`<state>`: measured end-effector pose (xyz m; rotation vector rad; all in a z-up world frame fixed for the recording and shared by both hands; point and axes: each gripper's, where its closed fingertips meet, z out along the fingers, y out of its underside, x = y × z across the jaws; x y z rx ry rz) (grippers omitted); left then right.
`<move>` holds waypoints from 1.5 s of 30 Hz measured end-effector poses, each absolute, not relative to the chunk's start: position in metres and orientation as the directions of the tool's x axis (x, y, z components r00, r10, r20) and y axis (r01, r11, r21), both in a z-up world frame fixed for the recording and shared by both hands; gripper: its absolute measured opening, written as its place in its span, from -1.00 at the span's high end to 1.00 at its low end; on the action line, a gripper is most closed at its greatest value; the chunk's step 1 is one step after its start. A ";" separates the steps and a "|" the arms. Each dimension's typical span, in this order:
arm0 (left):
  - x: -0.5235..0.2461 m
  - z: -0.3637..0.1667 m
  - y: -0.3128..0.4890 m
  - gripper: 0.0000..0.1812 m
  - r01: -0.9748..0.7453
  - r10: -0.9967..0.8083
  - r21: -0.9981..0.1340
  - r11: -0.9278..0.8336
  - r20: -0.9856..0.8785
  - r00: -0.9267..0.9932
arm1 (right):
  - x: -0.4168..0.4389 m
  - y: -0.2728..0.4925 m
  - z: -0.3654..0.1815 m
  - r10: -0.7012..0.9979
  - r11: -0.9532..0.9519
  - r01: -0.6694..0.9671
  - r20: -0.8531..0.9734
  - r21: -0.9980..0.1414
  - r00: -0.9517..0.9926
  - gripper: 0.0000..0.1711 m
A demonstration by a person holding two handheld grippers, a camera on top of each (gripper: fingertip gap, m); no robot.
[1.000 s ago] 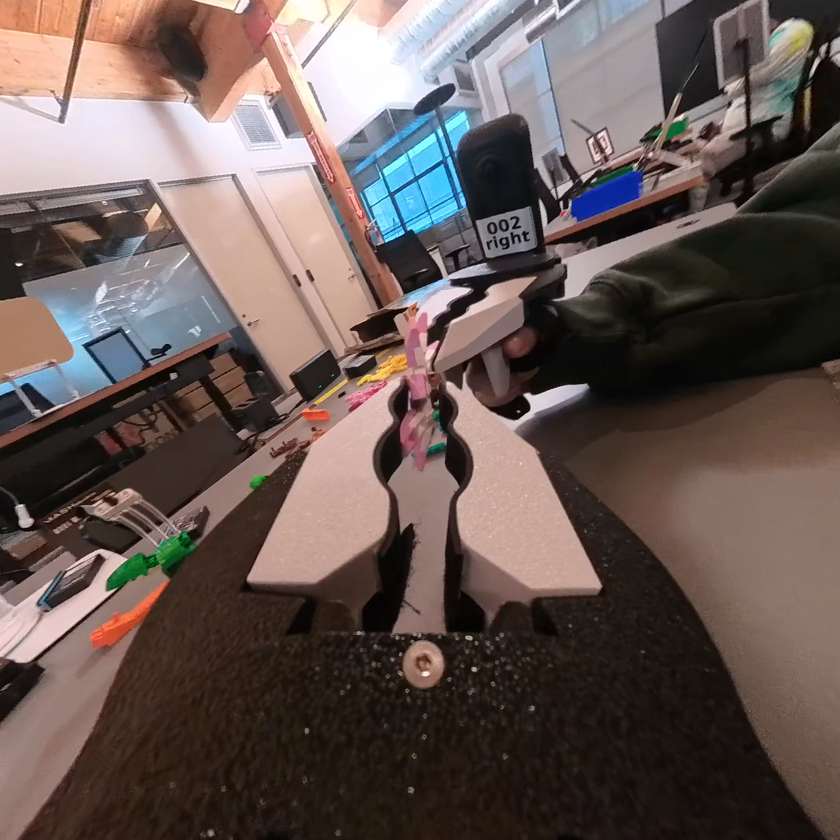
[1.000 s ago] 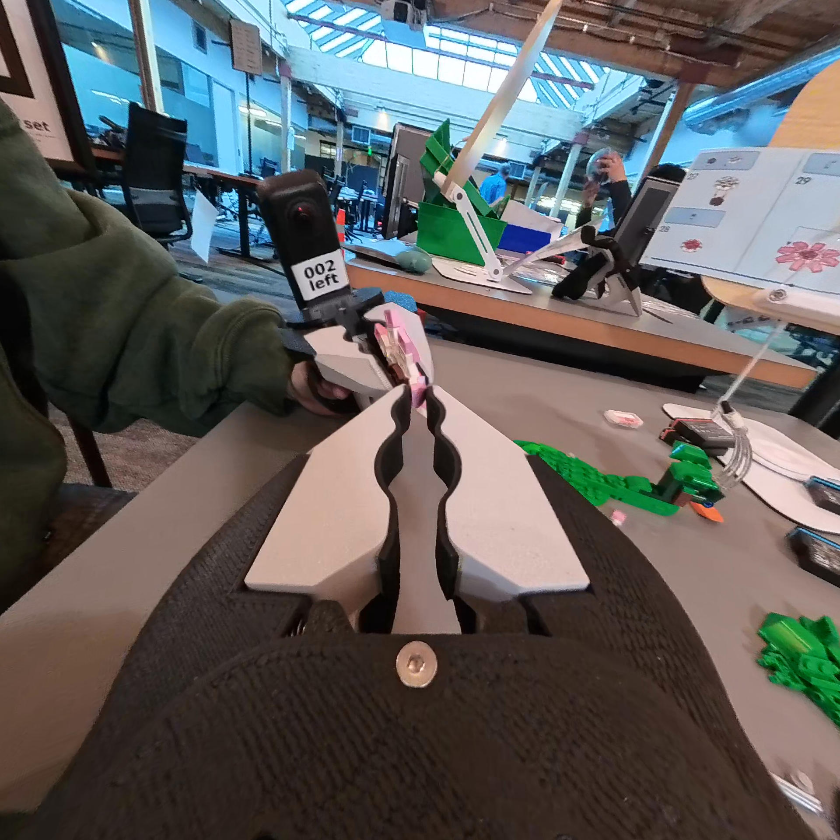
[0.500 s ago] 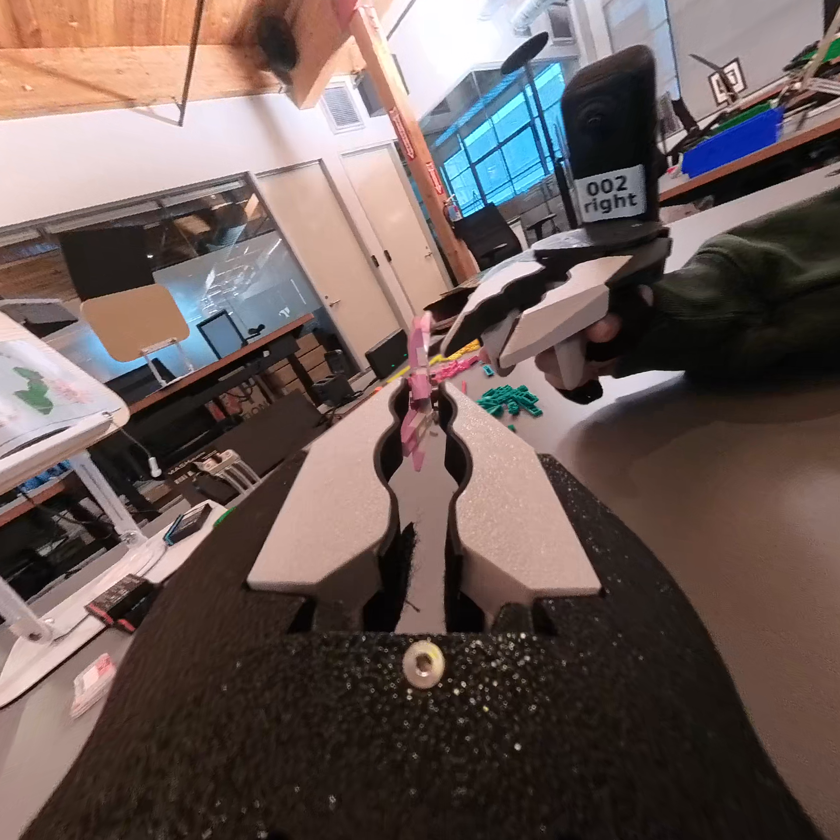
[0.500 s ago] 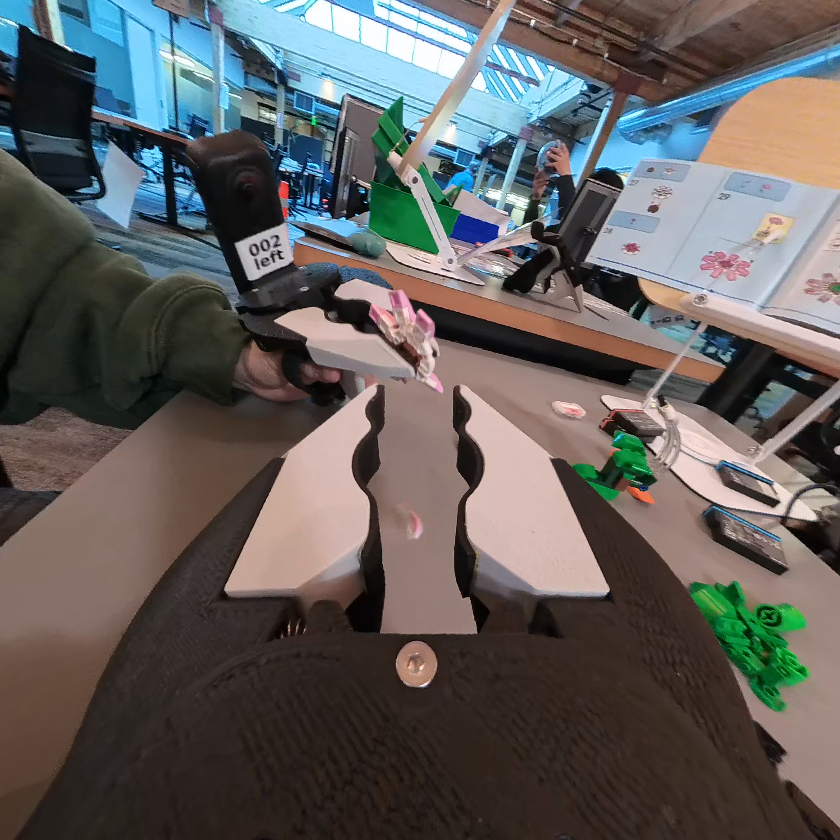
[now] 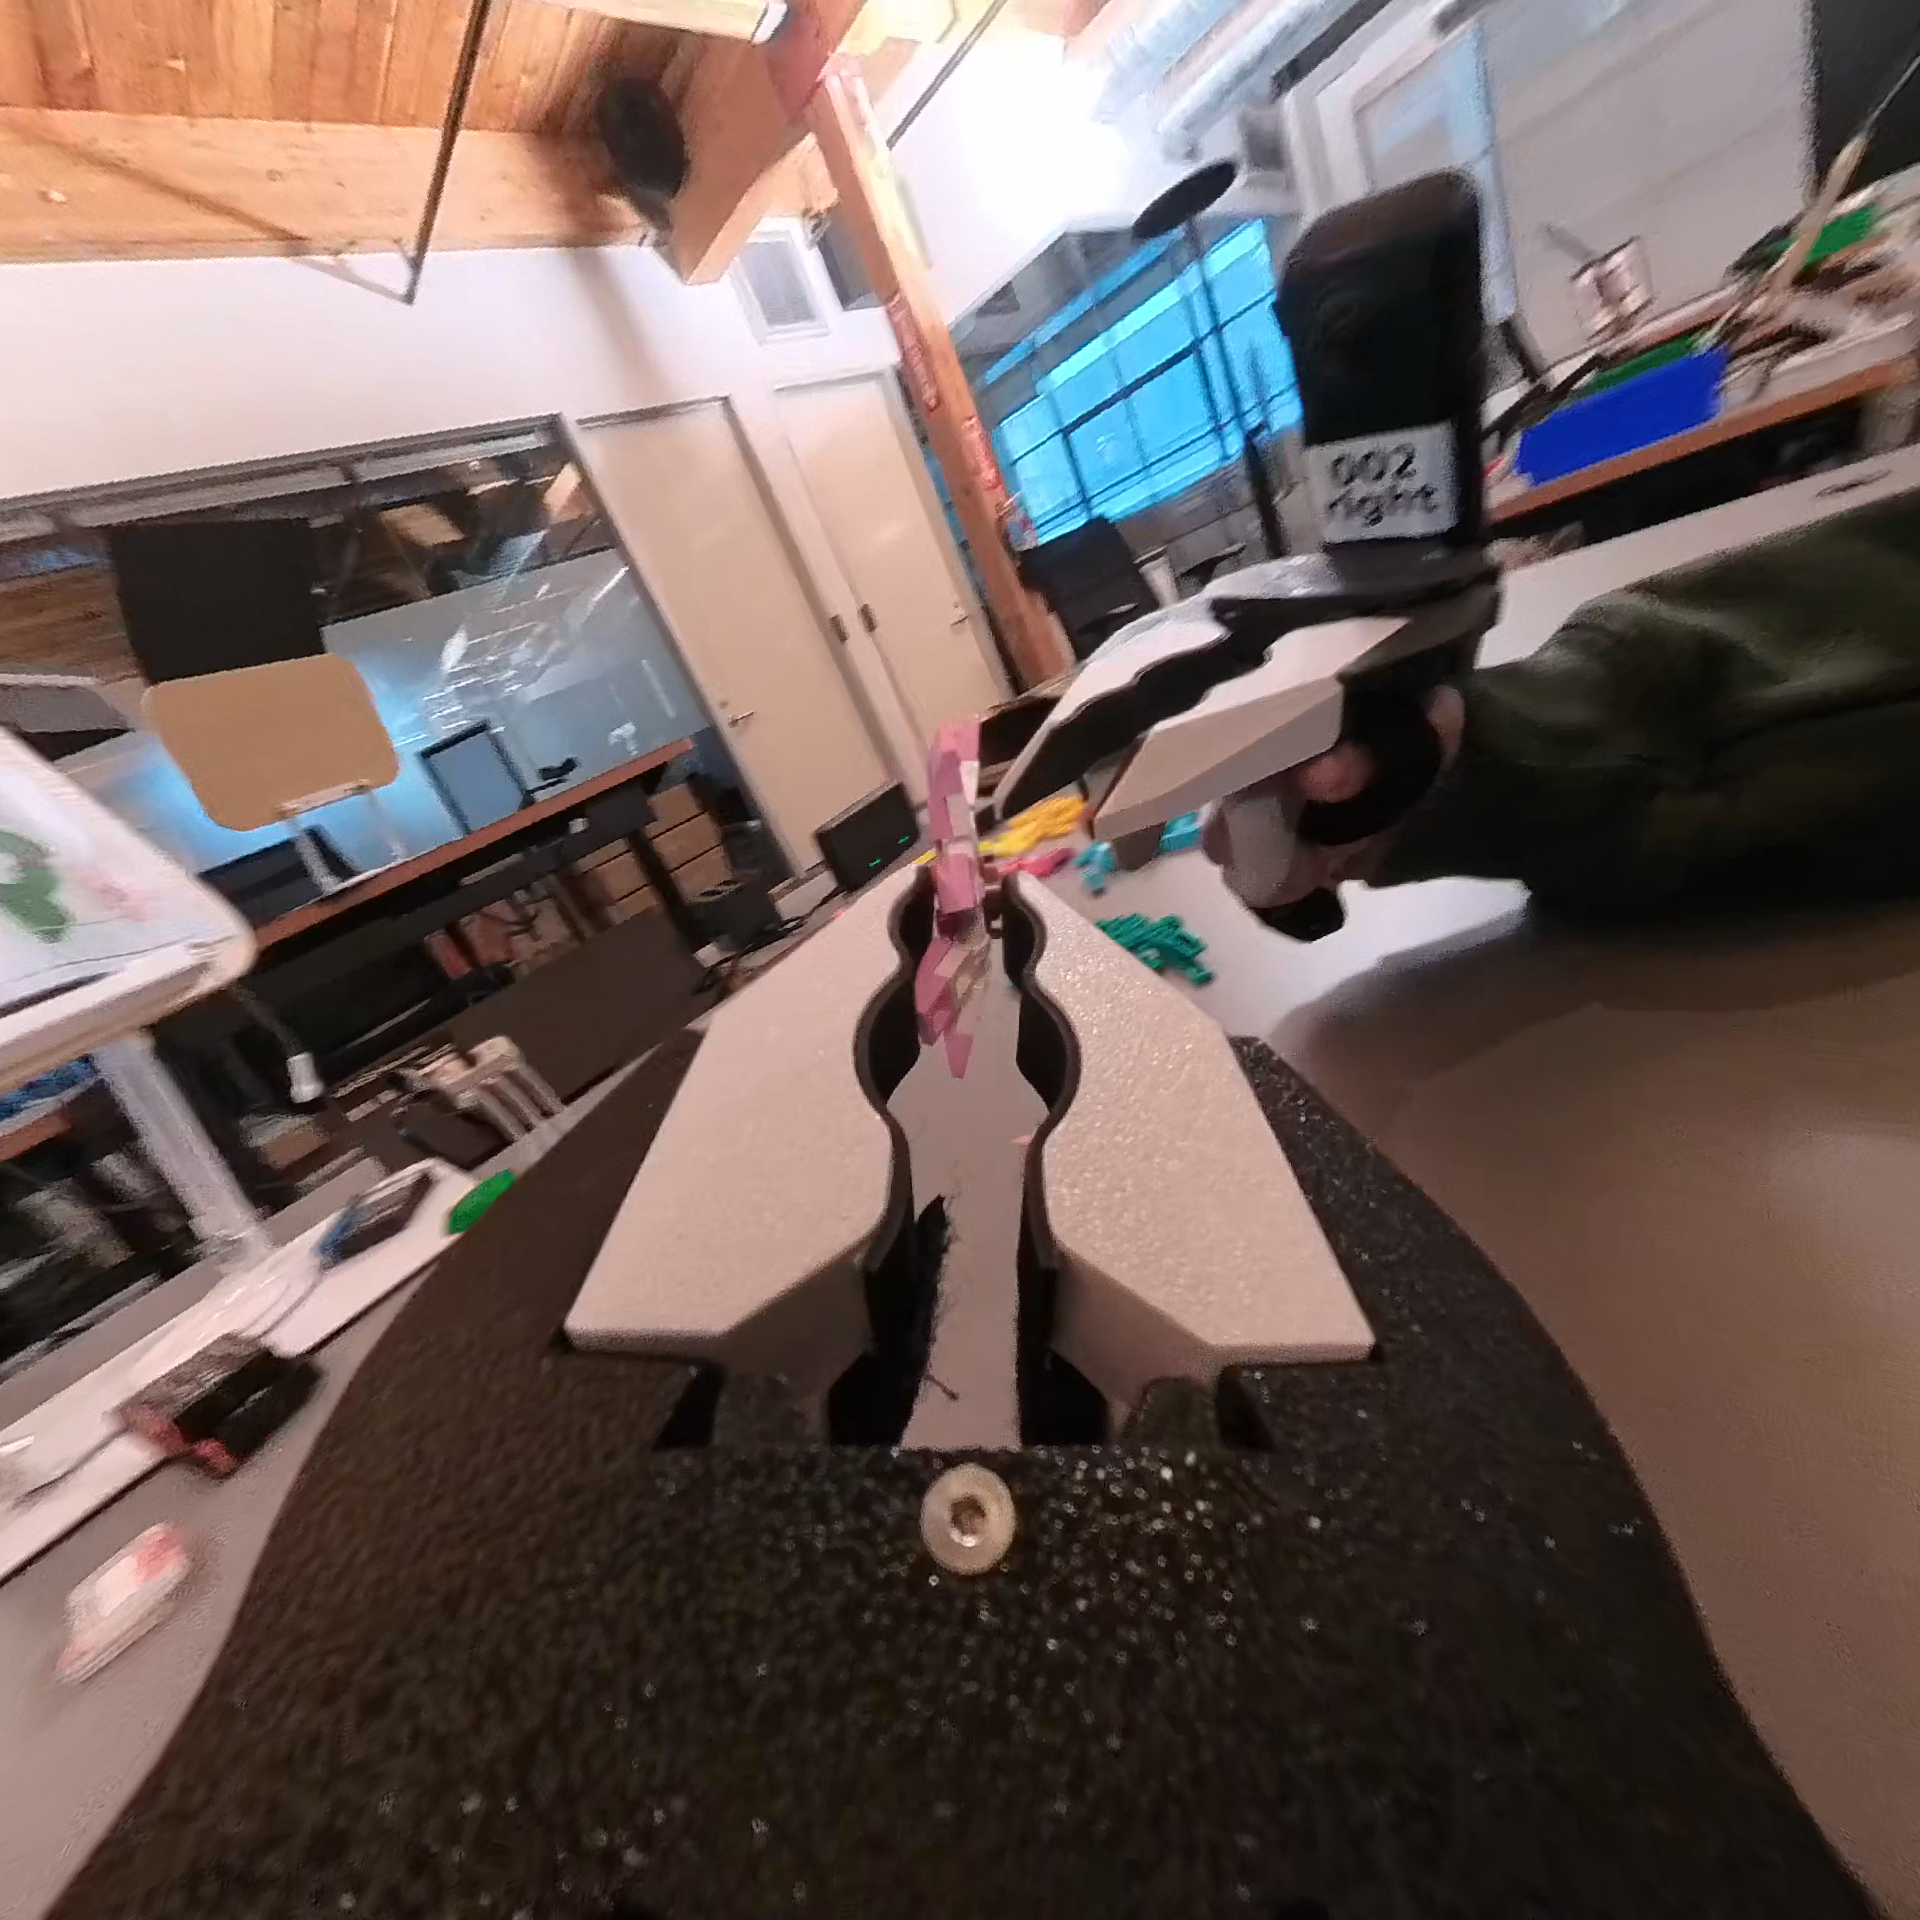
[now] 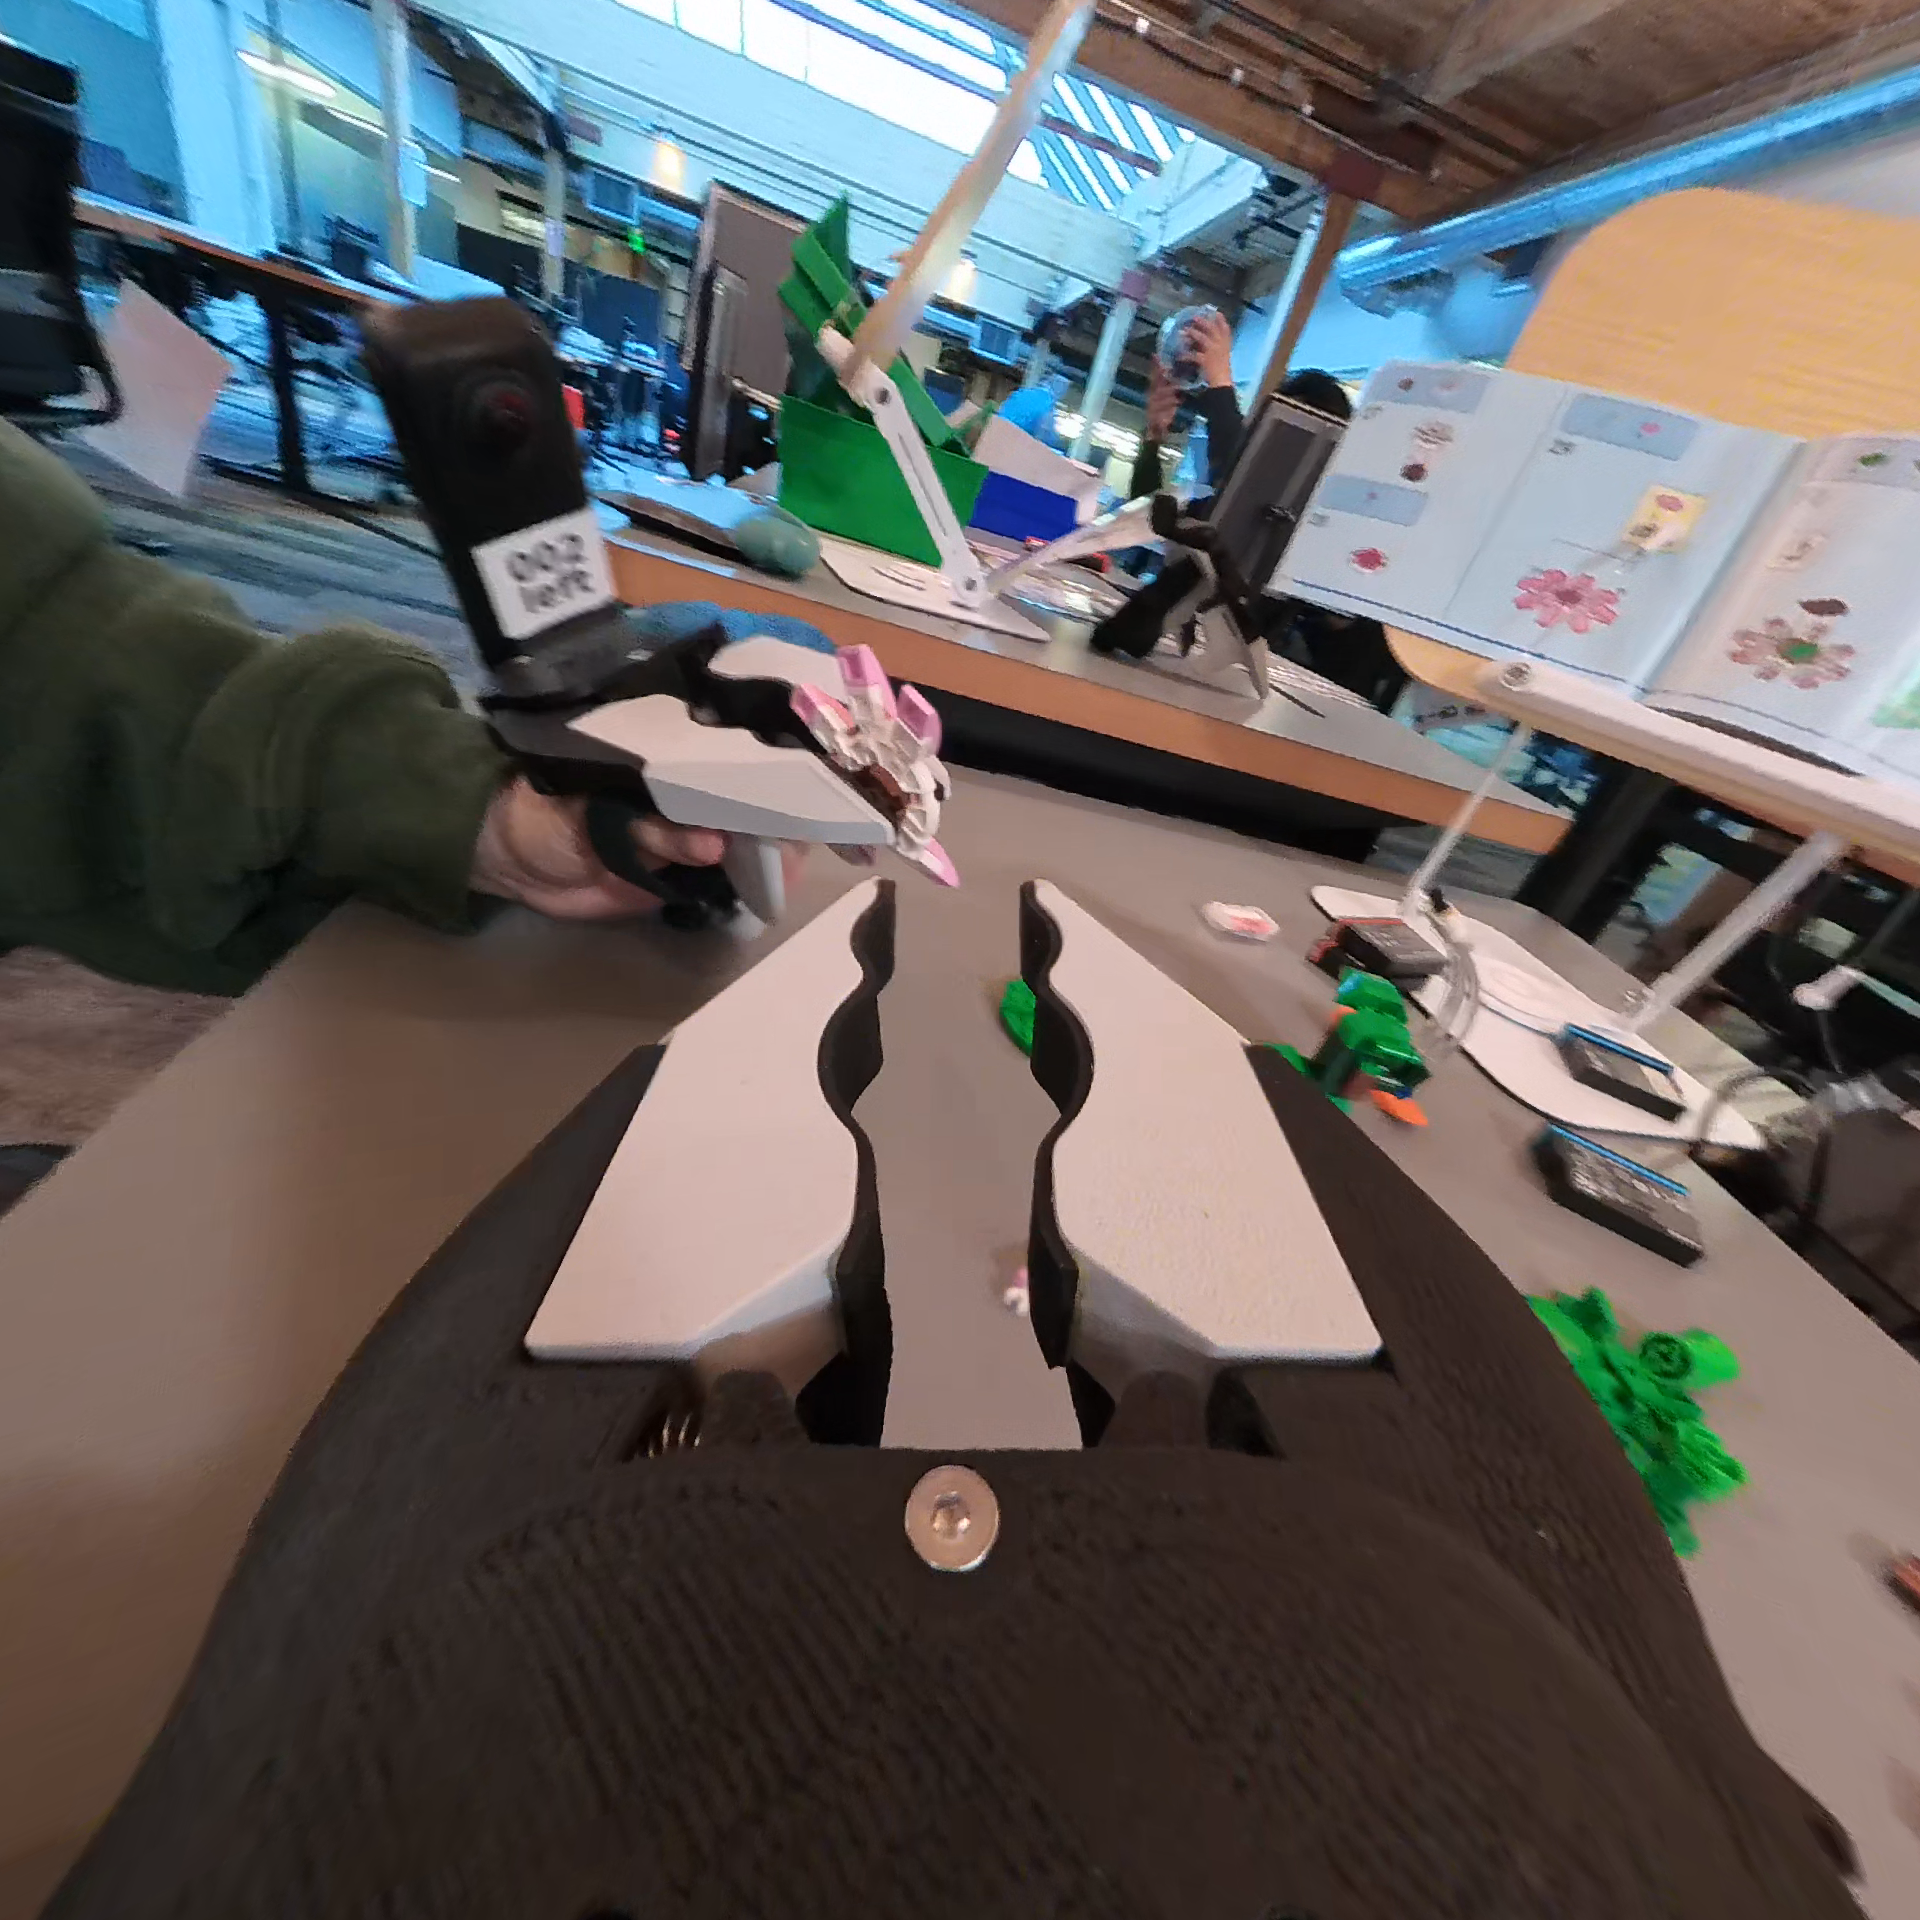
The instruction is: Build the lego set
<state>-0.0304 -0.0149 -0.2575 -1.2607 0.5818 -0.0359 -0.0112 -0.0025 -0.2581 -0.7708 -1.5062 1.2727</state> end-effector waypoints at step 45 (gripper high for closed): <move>0.008 -0.259 -0.038 0.89 -0.083 -0.670 -0.950 0.301 -0.273 0.690 | -0.003 -0.042 -0.254 0.799 -0.030 -0.088 0.030 -0.996 -0.601 0.87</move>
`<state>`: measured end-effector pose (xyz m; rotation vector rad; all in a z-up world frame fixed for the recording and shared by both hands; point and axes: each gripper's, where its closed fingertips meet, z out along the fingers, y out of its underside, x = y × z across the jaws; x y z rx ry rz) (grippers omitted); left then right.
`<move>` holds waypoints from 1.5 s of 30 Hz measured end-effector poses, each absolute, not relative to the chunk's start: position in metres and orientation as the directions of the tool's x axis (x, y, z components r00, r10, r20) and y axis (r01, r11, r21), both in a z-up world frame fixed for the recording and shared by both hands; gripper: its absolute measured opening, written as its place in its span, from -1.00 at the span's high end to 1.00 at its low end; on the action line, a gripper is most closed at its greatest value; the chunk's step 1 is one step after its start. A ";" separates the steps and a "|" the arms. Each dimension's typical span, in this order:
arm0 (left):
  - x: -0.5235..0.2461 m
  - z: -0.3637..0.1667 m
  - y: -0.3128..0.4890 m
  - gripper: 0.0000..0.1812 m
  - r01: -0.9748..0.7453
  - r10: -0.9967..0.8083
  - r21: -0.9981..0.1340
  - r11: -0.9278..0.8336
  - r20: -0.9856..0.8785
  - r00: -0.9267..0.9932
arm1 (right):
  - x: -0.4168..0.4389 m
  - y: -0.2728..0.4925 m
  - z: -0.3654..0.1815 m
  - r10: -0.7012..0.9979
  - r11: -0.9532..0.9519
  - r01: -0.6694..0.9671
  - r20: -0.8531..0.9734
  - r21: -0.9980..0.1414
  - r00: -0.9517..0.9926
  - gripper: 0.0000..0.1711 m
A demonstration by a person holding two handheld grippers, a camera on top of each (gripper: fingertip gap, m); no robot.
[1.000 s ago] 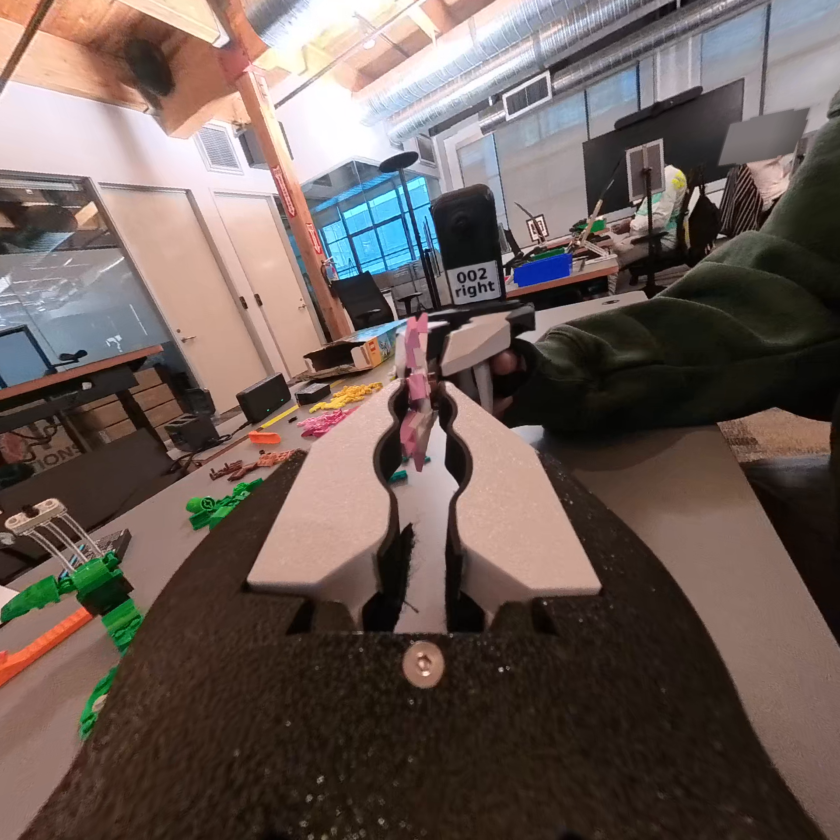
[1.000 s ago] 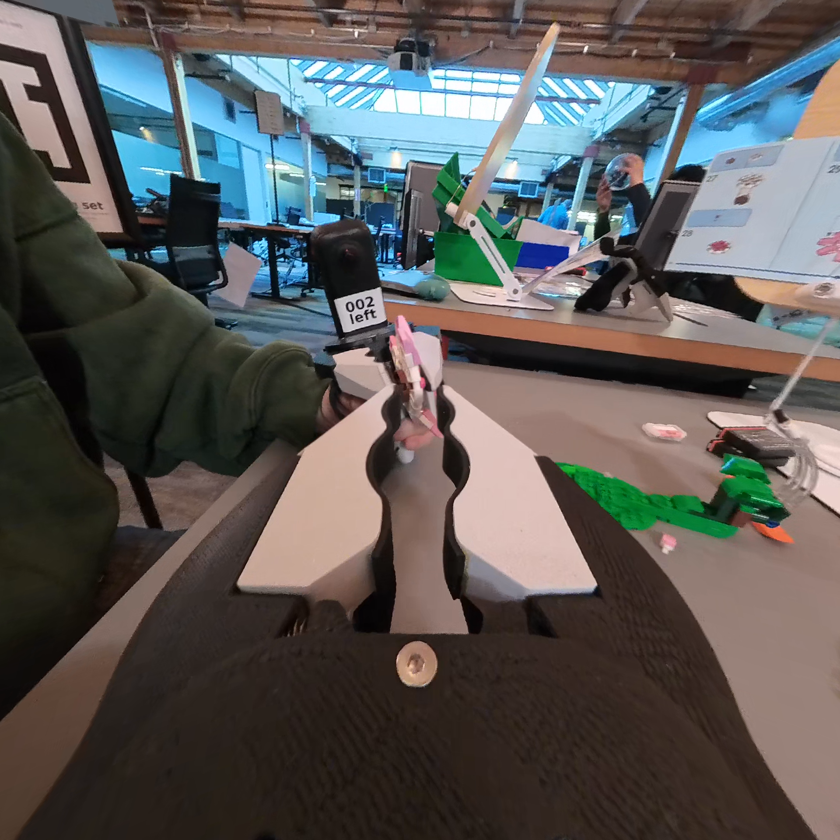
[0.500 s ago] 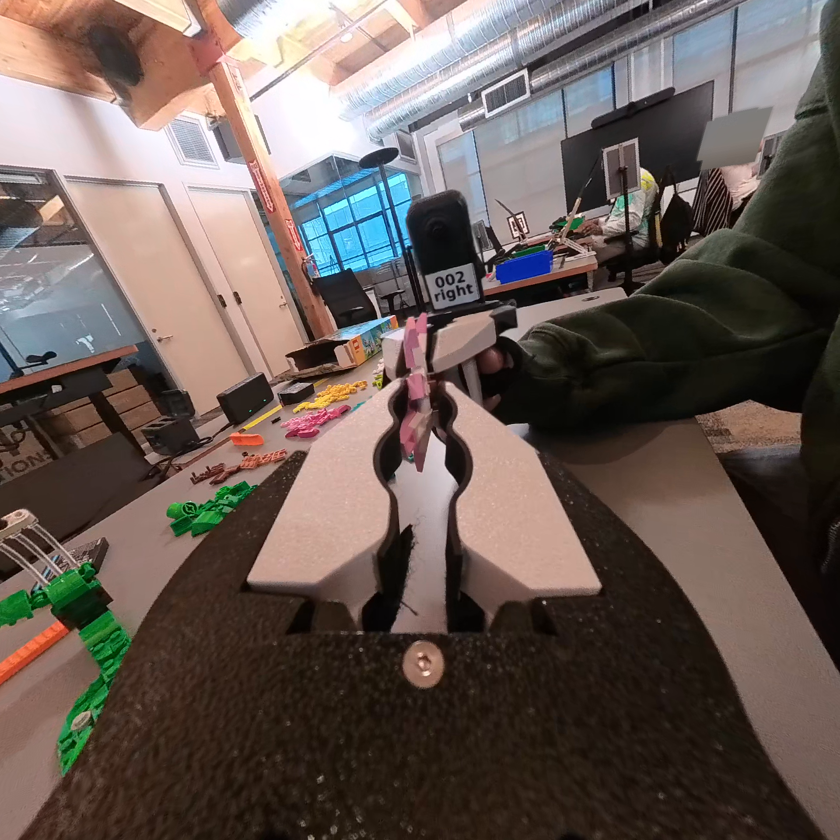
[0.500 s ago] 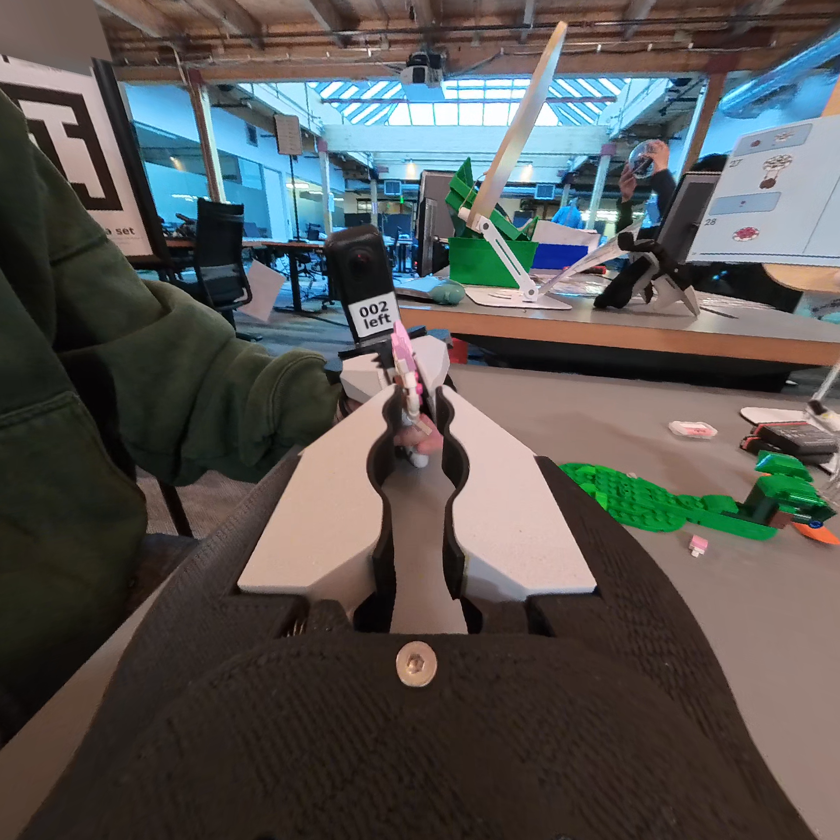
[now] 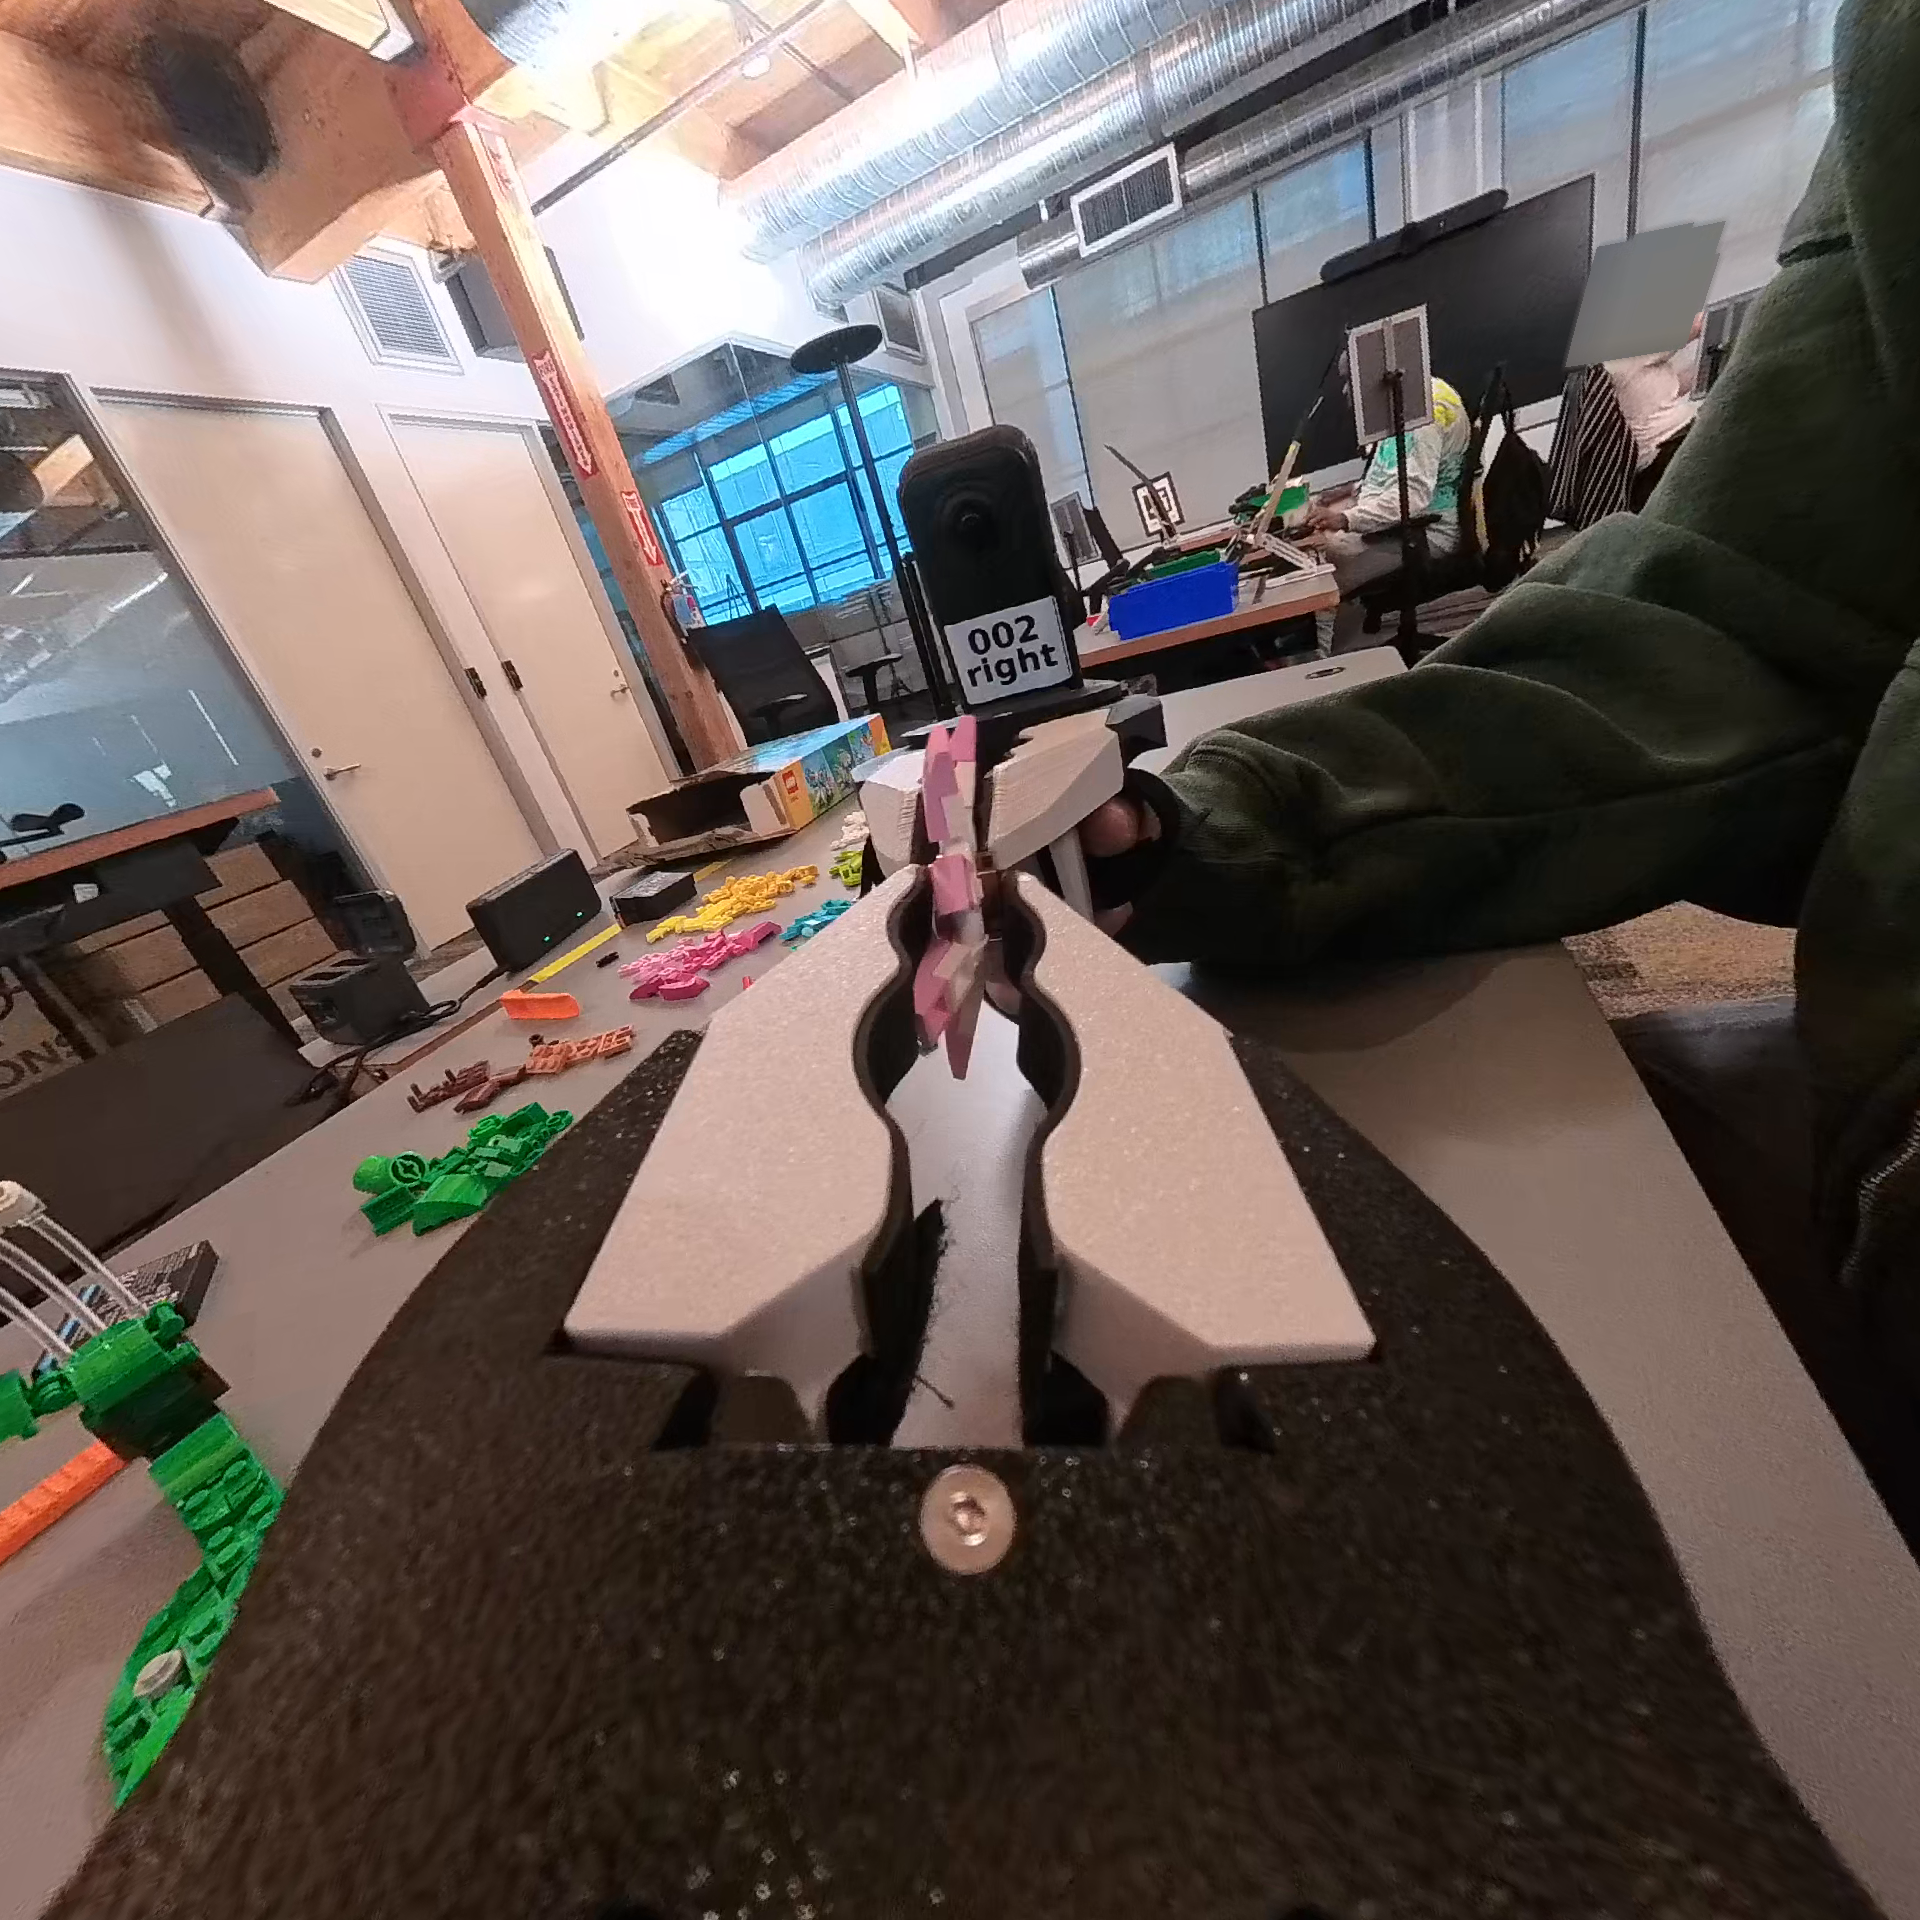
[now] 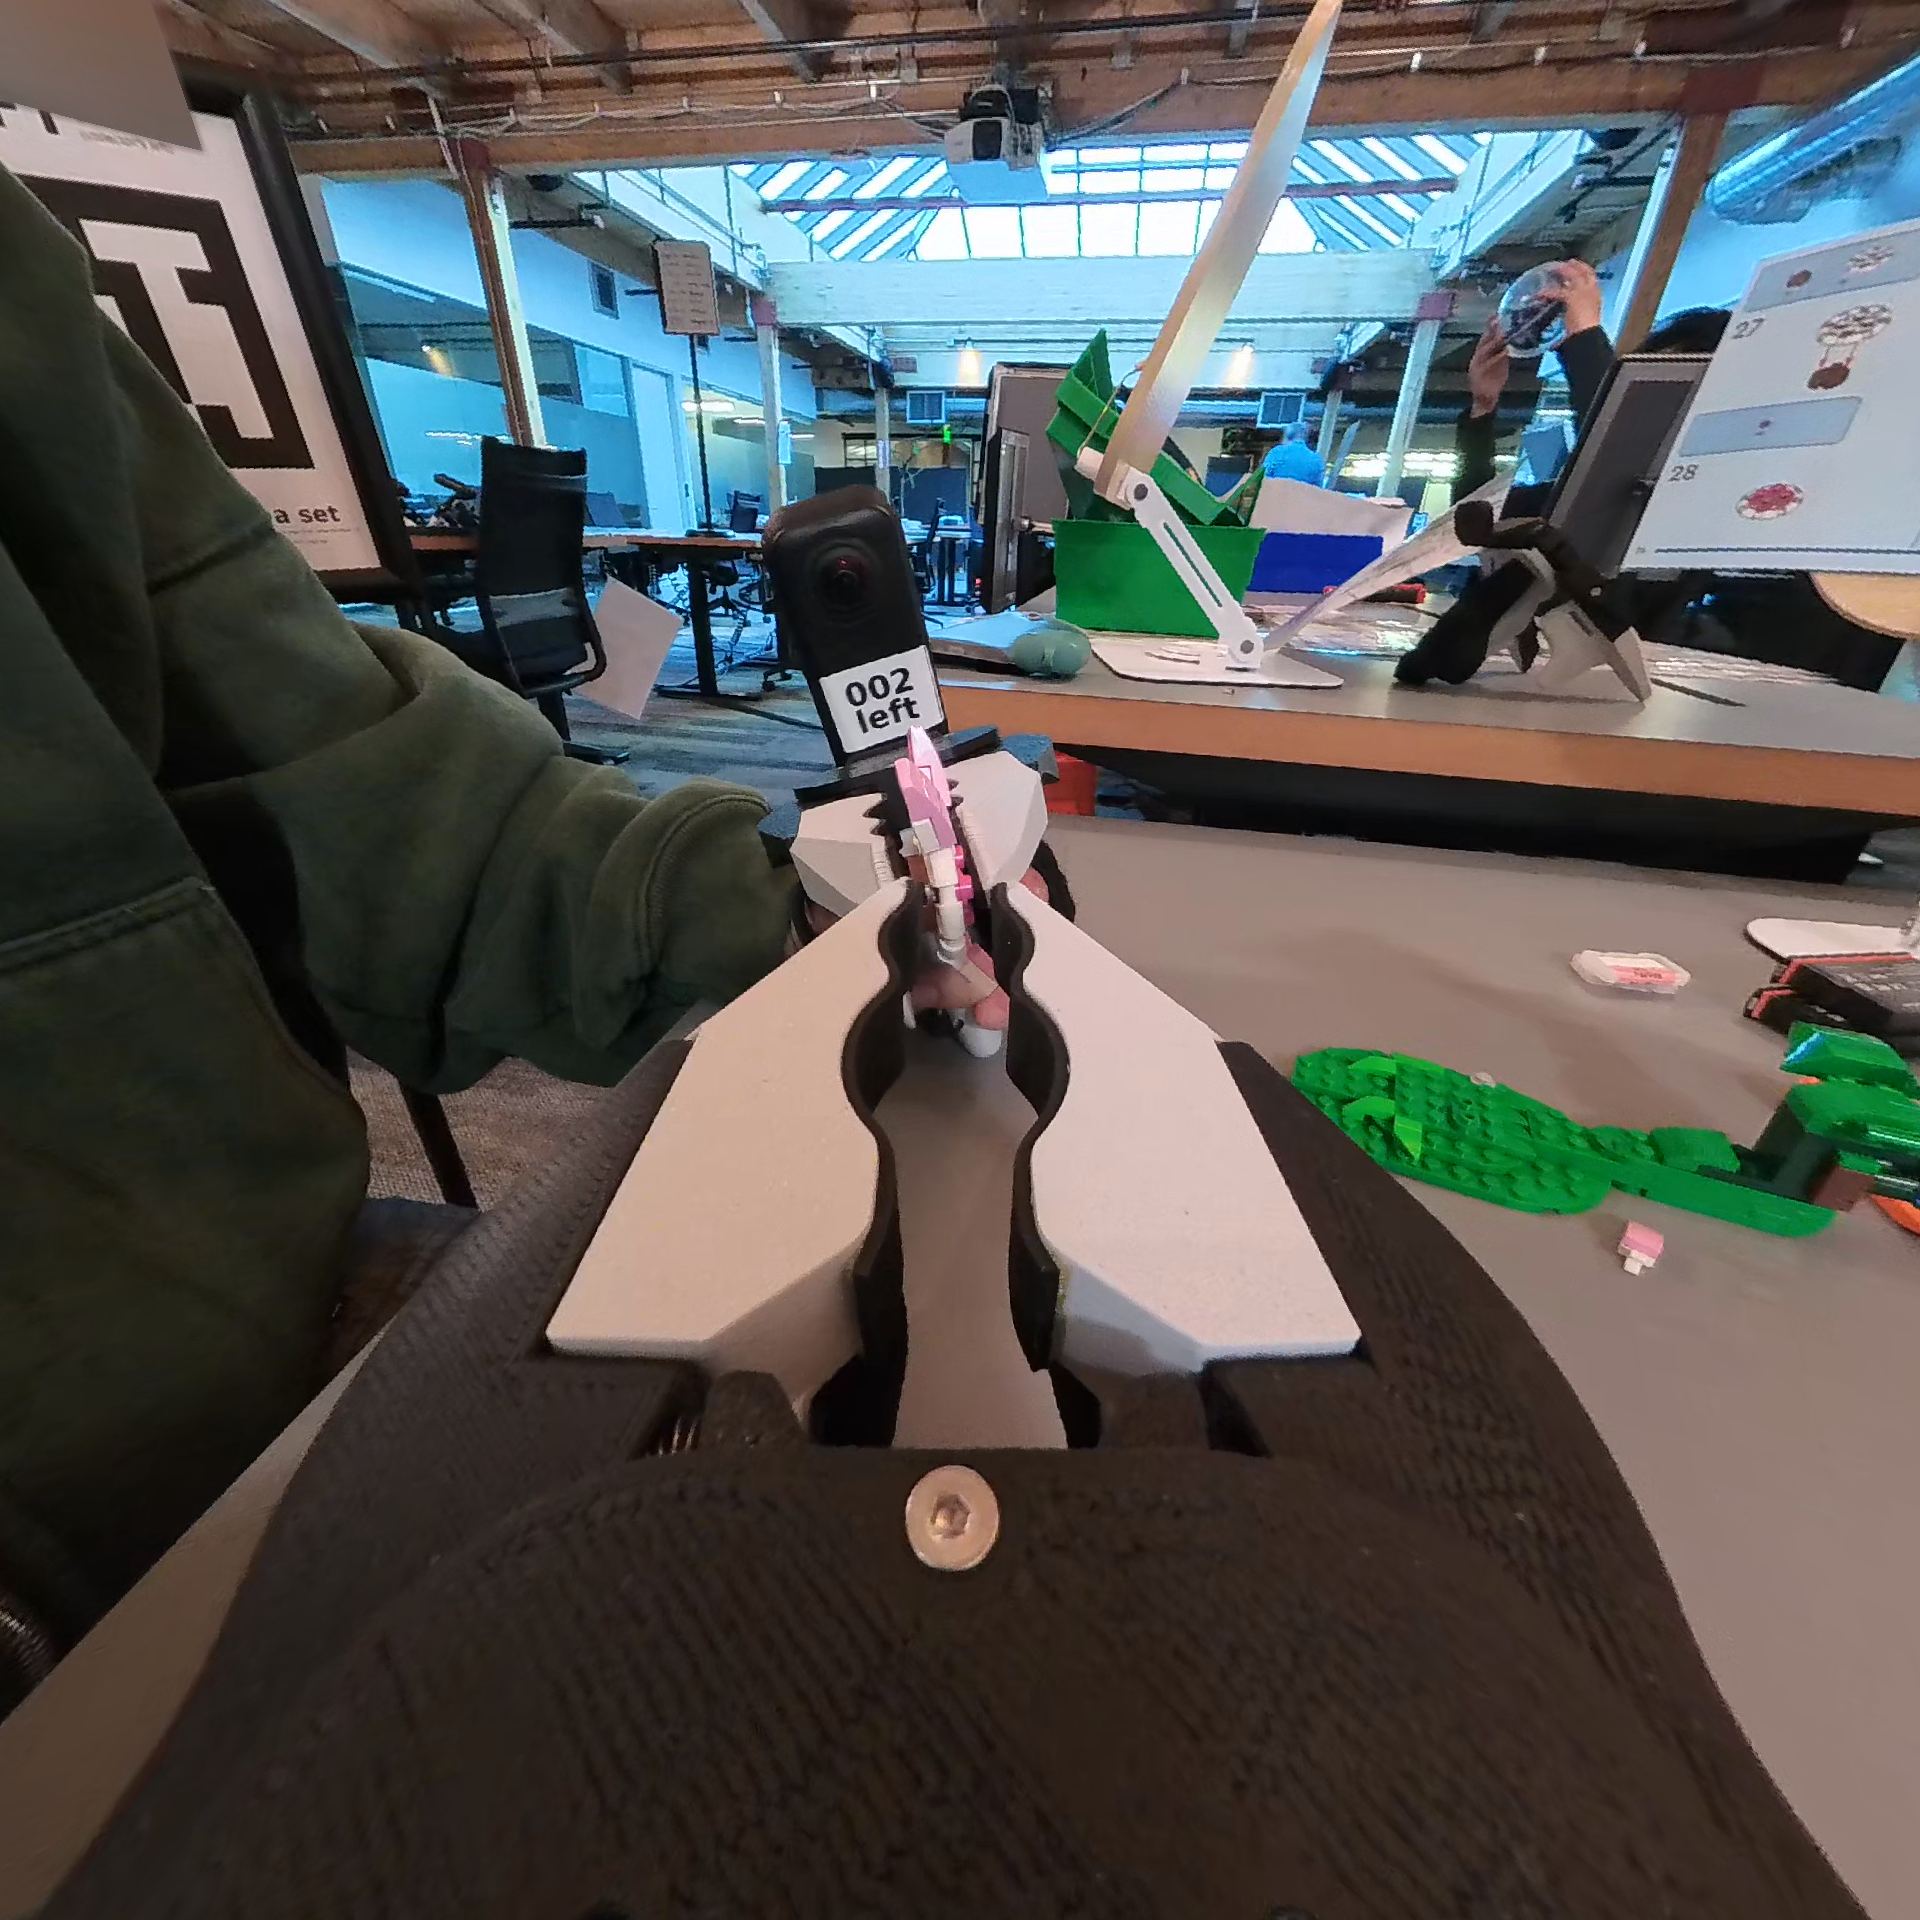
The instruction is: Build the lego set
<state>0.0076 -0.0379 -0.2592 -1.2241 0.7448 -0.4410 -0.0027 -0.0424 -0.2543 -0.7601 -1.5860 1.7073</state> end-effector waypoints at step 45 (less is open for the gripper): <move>-0.017 -0.304 -0.010 0.91 -0.906 -0.131 -0.362 0.220 -0.931 0.341 | -0.014 0.046 -0.307 0.982 0.055 0.332 -0.009 -0.942 -0.187 0.82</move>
